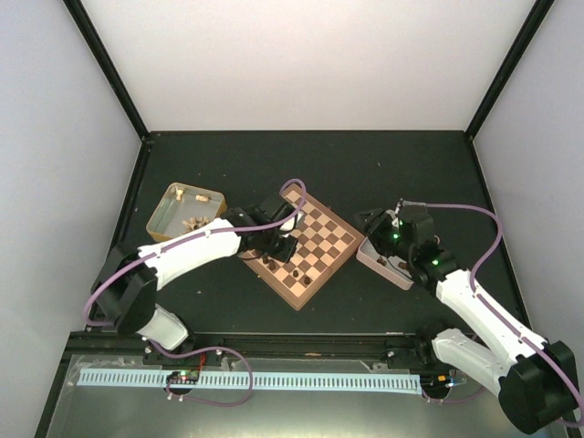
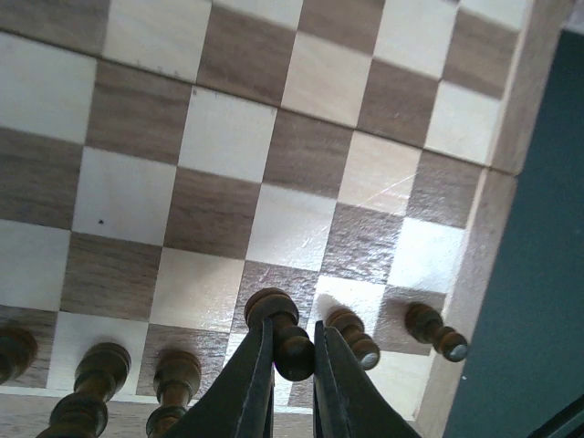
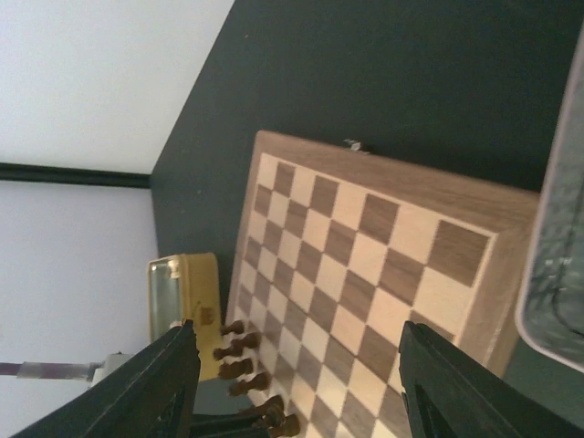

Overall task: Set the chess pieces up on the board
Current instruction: Place the chess piece on the chessboard.

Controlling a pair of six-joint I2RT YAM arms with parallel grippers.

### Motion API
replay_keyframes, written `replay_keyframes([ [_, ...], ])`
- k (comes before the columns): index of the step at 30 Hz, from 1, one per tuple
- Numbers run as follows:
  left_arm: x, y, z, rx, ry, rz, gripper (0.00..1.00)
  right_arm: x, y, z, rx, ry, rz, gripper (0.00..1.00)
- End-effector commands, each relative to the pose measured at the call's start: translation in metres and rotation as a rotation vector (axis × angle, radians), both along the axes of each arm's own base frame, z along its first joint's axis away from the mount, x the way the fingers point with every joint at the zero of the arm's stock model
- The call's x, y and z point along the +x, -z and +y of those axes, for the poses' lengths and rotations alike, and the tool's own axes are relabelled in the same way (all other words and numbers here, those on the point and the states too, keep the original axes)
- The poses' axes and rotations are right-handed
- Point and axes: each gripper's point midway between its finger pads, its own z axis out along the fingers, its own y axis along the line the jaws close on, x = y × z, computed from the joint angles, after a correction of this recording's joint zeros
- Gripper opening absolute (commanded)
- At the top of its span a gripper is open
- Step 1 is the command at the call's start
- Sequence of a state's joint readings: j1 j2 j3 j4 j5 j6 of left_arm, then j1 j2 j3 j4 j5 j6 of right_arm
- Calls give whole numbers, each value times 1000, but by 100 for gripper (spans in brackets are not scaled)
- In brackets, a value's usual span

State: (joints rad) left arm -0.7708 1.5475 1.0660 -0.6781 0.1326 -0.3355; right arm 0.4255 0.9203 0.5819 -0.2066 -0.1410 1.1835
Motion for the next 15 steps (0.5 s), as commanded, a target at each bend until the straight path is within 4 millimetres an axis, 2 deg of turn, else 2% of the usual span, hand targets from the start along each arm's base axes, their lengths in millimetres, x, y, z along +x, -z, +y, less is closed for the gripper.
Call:
replay_keyframes([
  [1, -4, 4, -3, 12, 21, 70, 2, -2, 14, -16, -91, 44, 29, 62],
  [7, -5, 16, -4, 22, 21, 101, 3, -1, 17, -10, -88, 16, 47, 62],
  [15, -9, 26, -2, 44, 23, 132, 4, -1, 16, -12, -95, 23, 44, 62],
])
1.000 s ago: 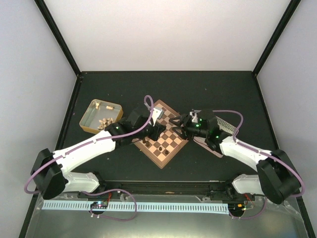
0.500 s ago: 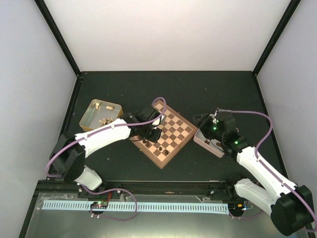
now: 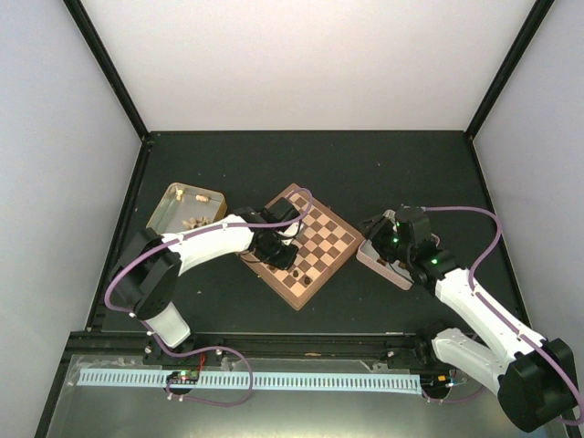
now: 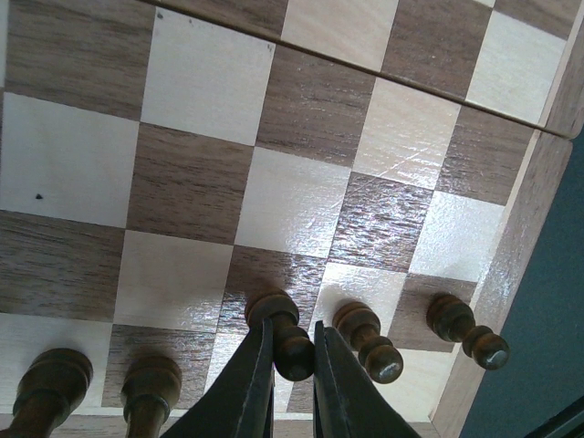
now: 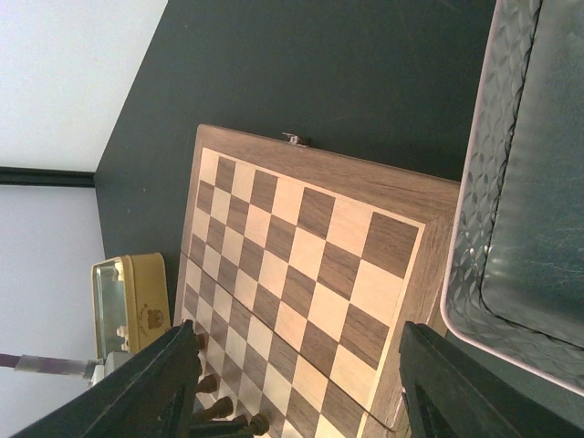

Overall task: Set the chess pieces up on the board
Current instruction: Place the chess piece on the chessboard, then pick up the chess piece from the storage box.

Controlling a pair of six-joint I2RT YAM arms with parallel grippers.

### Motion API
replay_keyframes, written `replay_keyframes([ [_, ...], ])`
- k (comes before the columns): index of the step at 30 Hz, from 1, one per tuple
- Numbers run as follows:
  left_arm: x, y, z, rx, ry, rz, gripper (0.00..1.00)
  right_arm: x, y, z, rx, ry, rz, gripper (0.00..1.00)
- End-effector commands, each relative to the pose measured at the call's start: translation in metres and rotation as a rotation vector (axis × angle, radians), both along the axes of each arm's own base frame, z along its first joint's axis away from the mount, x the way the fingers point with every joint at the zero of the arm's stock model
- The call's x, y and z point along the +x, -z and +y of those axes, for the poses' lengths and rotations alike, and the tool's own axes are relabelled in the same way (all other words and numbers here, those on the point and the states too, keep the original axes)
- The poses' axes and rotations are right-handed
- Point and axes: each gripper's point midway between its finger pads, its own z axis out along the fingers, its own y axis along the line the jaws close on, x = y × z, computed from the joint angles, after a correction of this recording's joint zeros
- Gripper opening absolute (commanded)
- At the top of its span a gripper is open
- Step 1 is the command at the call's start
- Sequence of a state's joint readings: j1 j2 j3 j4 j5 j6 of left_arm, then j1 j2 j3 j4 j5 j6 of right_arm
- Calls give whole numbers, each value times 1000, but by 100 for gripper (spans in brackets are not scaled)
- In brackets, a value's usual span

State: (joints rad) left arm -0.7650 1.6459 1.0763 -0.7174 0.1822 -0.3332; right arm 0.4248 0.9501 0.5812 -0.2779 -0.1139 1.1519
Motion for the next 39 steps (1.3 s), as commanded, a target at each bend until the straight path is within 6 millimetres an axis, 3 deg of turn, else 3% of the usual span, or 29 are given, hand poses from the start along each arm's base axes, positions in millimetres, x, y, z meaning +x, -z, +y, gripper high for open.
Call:
replay_keyframes([
  [1, 3, -4, -3, -11, 8, 12, 4, 4, -8, -5, -17, 16, -29, 62],
  [12, 1, -5, -4, -12, 19, 23, 20, 4, -11, -7, -27, 24, -31, 62],
  [21, 6, -16, -6, -27, 14, -6, 23, 4, -20, -14, -51, 51, -51, 62],
  [25, 18, -43, -7, -57, -1, -91, 26, 5, -28, -29, -140, 81, -80, 62],
  [29, 27, -80, -7, -115, -16, -205, 28, 2, -28, -60, -354, 118, -78, 62],
  [33, 34, -117, 0, -177, -46, -337, 29, -7, -6, -94, -577, 128, 27, 58],
  [39, 35, -179, 19, -295, -95, -568, 32, -12, 31, -125, -732, 146, 192, 38],
])
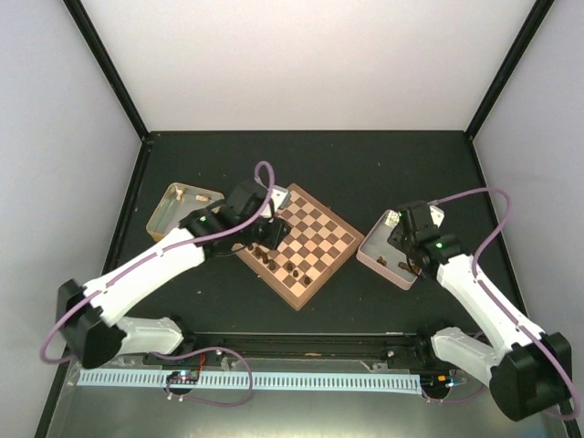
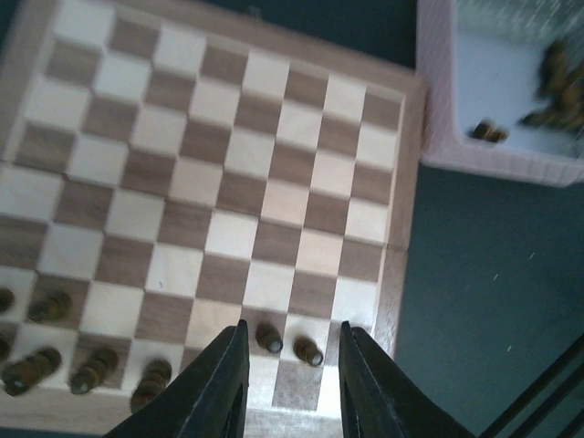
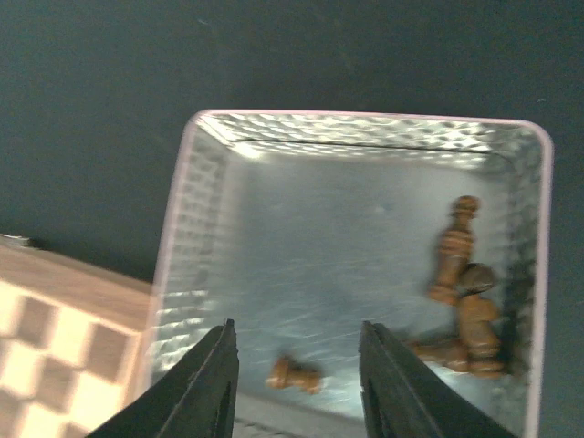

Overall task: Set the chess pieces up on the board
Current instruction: Pick up the chess piece from the storage box.

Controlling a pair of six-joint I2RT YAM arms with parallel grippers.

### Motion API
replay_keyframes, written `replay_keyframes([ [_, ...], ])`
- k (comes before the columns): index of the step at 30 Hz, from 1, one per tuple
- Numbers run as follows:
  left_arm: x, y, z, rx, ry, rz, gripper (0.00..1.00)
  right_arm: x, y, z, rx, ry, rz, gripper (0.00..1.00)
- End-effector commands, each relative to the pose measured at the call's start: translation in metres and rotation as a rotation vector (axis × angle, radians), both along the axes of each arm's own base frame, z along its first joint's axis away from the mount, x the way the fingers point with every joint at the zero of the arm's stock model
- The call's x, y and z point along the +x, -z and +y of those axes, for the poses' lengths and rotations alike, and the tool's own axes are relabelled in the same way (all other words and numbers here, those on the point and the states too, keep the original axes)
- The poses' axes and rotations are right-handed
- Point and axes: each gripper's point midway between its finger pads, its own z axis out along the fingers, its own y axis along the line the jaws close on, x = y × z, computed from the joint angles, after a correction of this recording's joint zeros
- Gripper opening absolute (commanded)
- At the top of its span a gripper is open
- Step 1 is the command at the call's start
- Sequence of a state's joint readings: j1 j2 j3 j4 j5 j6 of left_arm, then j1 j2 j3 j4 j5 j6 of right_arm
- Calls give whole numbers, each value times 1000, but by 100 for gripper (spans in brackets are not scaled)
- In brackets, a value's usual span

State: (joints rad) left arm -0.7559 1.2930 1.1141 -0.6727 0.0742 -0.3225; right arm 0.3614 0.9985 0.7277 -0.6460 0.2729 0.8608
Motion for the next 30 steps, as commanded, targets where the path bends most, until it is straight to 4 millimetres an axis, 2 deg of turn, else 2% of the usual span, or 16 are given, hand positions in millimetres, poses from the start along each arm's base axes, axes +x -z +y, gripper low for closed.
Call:
replay_keyframes([
  [1, 8, -50, 17, -90, -57, -210, 32, -8, 25, -35, -183, 48, 132, 35],
  [4, 4, -71, 25, -145, -62, -298, 36, -3, 37, -42, -209, 69, 192, 33],
  [7, 0, -79, 32, -168, -62, -356, 40, 2, 52, -50, -229, 92, 247, 34],
  [12, 0, -74, 34, -155, -68, -351, 41, 2, 78, -67, -298, 176, 325, 37],
  [17, -2, -71, 33, -156, -62, -338, 41, 5, 89, -76, -365, 221, 374, 43],
  [23, -2, -69, 34, -155, -63, -335, 41, 11, 104, -68, -324, 197, 396, 44],
  [27, -2, -68, 34, -152, -65, -335, 41, 17, 114, -60, -260, 161, 397, 38],
  [30, -1, -68, 34, -149, -65, -334, 41, 24, 114, -55, -230, 136, 373, 35],
])
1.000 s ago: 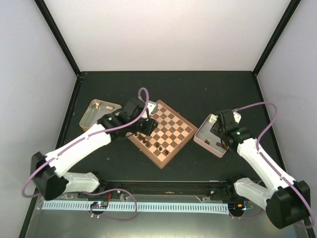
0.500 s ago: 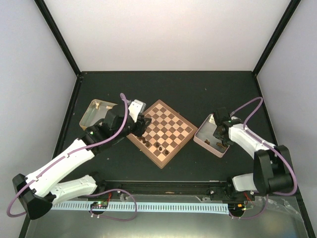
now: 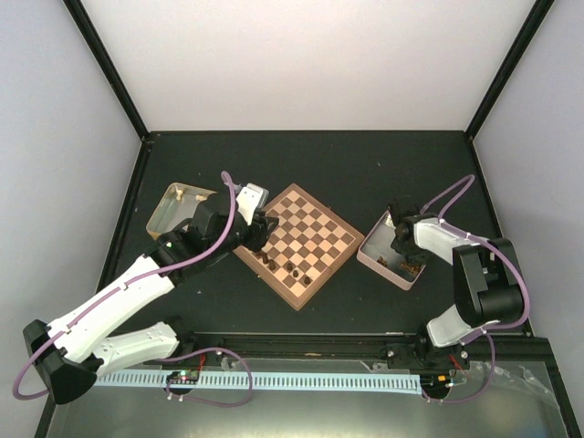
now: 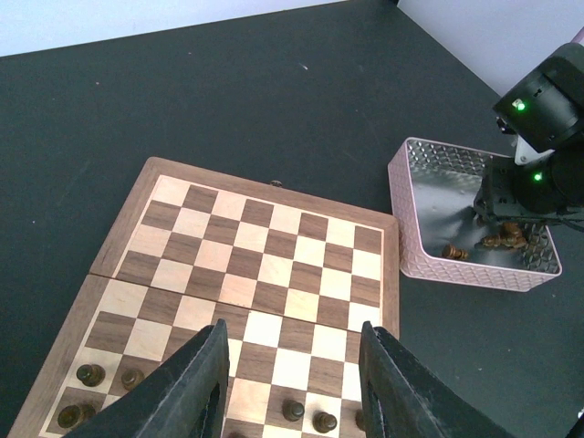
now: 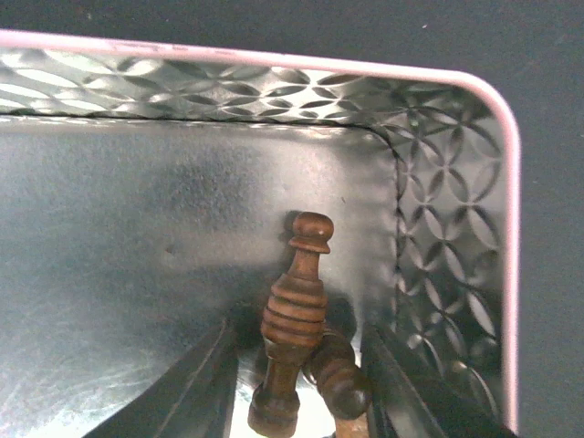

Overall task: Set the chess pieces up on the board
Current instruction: Pick up the chess piece from the storage box.

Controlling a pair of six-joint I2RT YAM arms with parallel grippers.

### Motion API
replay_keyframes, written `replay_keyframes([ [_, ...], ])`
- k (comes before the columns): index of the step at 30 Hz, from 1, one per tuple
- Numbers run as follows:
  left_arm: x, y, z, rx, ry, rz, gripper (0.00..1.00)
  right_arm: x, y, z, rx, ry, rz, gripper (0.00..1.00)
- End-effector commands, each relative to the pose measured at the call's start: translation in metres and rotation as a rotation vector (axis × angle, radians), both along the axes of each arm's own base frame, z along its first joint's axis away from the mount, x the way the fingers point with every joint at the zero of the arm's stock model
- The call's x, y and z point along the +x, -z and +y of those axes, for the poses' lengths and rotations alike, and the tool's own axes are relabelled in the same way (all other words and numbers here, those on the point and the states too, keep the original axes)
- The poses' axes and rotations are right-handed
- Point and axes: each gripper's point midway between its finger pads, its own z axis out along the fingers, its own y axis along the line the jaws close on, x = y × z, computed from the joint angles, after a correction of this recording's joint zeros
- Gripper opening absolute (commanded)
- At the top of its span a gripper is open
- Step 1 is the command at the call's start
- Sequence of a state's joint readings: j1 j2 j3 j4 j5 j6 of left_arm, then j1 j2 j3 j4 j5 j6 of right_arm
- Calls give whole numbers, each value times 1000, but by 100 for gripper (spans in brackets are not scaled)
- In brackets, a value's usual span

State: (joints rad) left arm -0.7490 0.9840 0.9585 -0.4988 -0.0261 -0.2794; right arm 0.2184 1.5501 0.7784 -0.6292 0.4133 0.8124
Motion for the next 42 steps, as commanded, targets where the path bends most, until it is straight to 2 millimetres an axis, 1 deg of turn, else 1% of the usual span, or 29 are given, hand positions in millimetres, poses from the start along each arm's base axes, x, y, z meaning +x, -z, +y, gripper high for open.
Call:
replay_keyframes([
  [1, 6, -2, 1, 4, -12, -27, 41, 21, -3, 10, 64, -26, -77, 34],
  [4, 6, -2, 1, 4, -12, -27, 41, 29, -7, 19, 114, -69, -119, 34],
  [8, 6, -1, 1, 4, -13, -25, 41, 32, -9, 28, 170, -101, -144, 35],
  [12, 6, 0, 0, 7, -10, -22, 42, 32, -10, 28, 182, -103, -146, 40],
  [14, 7, 0, 0, 8, -11, -22, 42, 29, -13, 27, 177, -99, -146, 40],
  [16, 7, 1, 0, 9, -11, -20, 42, 26, -16, 23, 162, -90, -146, 35],
  [18, 7, 1, 0, 8, -10, -18, 42, 21, -19, 19, 141, -76, -139, 28],
  [20, 7, 0, -1, 6, -9, -19, 42, 17, -20, 16, 127, -67, -126, 24],
  [24, 8, 1, -2, 7, -7, -17, 42, 12, -15, 13, 116, -62, -103, 20],
  [31, 8, 4, -3, 12, -7, -12, 42, 5, -2, 19, 153, -72, -63, 20],
  [34, 8, 4, -3, 11, -6, -10, 42, 5, 2, 21, 162, -75, -51, 17],
  [36, 9, 4, -3, 11, -6, -9, 42, 5, 3, 22, 164, -78, -50, 10],
  [38, 9, 5, -3, 13, -5, -7, 42, 7, 0, 21, 160, -84, -61, 5],
  [42, 9, 5, -4, 12, -6, -6, 42, 13, -19, 23, 160, -110, -106, 2],
])
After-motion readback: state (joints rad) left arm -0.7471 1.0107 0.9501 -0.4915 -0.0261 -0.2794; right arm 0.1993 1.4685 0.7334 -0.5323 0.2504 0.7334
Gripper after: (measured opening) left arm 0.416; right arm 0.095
